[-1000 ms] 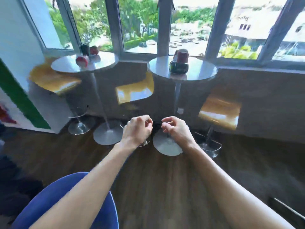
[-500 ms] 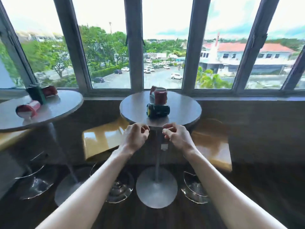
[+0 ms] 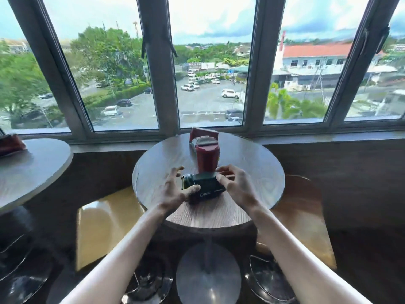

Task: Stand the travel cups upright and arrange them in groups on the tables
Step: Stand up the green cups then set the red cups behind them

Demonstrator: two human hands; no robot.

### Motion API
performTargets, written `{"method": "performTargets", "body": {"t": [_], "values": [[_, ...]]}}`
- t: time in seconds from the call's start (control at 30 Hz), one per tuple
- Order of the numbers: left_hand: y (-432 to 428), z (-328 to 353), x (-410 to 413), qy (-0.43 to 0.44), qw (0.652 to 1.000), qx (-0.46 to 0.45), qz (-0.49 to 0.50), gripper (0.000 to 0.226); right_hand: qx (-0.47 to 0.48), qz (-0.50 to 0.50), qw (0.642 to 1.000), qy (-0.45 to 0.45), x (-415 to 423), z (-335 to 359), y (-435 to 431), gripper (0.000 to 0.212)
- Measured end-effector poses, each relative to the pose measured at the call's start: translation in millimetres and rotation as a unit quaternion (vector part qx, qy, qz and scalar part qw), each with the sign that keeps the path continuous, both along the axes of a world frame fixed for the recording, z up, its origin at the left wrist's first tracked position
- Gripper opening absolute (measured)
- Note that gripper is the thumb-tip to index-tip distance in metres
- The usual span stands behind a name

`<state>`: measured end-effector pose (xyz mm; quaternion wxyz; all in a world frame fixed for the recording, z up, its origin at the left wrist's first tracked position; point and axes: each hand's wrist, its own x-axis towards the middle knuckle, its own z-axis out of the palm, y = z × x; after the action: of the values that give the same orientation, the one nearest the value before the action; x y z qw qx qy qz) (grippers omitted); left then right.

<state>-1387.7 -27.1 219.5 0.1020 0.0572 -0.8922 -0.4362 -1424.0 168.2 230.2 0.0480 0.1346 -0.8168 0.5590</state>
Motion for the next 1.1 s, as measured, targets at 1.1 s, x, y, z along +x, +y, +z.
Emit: {"method": "performTargets", "body": {"t": [1.1], "values": [[-41.7, 25.2, -107.0, 0.025, 0.995, -0.077, -0.06, 0.079, -0.02, 0.083, 0.996, 0.022, -181.9, -24.2, -75.0, 0.06]]}}
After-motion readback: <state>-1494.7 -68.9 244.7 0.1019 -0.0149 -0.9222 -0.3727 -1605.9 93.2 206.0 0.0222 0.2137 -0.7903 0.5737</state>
